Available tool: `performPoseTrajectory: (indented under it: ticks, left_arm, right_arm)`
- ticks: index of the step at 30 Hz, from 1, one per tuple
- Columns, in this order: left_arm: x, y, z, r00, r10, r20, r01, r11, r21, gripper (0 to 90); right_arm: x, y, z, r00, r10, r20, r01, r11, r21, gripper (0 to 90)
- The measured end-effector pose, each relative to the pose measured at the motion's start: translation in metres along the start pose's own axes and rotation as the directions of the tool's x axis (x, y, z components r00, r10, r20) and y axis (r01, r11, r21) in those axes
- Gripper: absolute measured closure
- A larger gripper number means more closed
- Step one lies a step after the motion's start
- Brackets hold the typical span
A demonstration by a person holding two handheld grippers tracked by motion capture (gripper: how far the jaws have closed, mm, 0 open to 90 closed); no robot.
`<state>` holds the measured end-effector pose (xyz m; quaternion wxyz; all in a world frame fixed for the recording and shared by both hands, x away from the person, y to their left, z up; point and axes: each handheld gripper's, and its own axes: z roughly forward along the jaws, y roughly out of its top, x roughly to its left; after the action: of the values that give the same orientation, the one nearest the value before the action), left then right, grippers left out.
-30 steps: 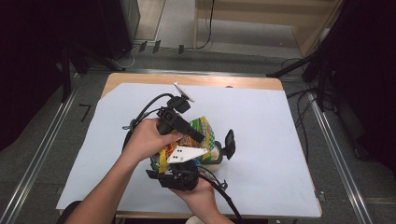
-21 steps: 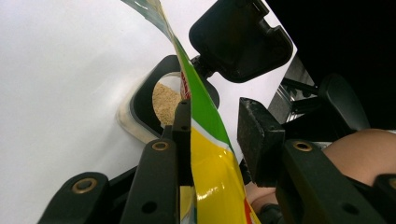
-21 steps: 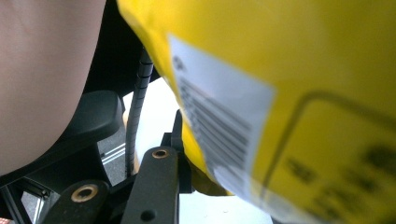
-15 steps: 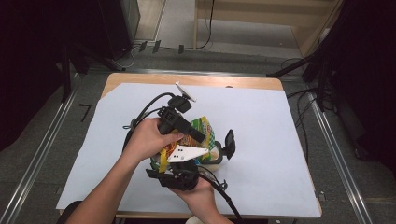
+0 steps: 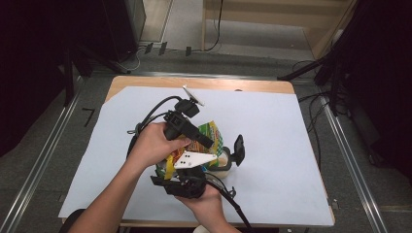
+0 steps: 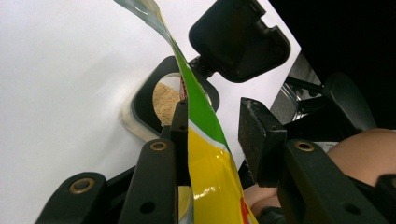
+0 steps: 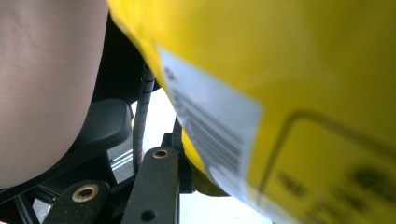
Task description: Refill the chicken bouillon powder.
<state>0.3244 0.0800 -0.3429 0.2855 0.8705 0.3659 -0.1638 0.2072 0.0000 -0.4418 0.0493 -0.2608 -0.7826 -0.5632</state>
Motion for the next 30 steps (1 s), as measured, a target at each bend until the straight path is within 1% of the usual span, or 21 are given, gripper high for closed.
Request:
performPoseTrajectory:
  ticks: [6, 10, 24, 26, 30]
  left_arm:
    - [-0.0021, -0.0003, 0.0007, 0.9999, 0.007, -0.01, -0.007, 1.0, -0.003, 68.1]
    - [0.0001, -0.0002, 0.0011, 1.0, -0.002, 0.001, 0.002, 1.0, -0.003, 68.2]
    - [0.0007, -0.0007, -0.0017, 1.0, 0.0, 0.003, 0.001, 0.9999, -0.013, 68.2]
    - [-0.0009, -0.001, -0.0021, 1.0, 0.005, -0.006, -0.005, 0.9999, -0.015, 68.2]
    - [-0.0015, -0.0014, -0.0031, 1.0, 0.001, -0.008, -0.002, 0.9997, -0.024, 68.2]
  right_arm:
    - [-0.0002, -0.0009, -0.0001, 1.0, -0.006, 0.001, 0.006, 1.0, -0.004, 73.2]
    - [-0.0009, -0.0006, -0.0001, 1.0, -0.009, 0.003, 0.009, 1.0, 0.003, 73.1]
    - [-0.0014, 0.0005, 0.0001, 0.9995, -0.03, 0.007, 0.03, 1.0, 0.007, 73.2]
    - [-0.0007, 0.0008, 0.0, 0.9996, -0.028, 0.004, 0.028, 1.0, 0.005, 73.2]
    - [-0.0008, 0.0013, 0.0004, 0.9995, -0.033, 0.004, 0.033, 0.999, 0.002, 73.3]
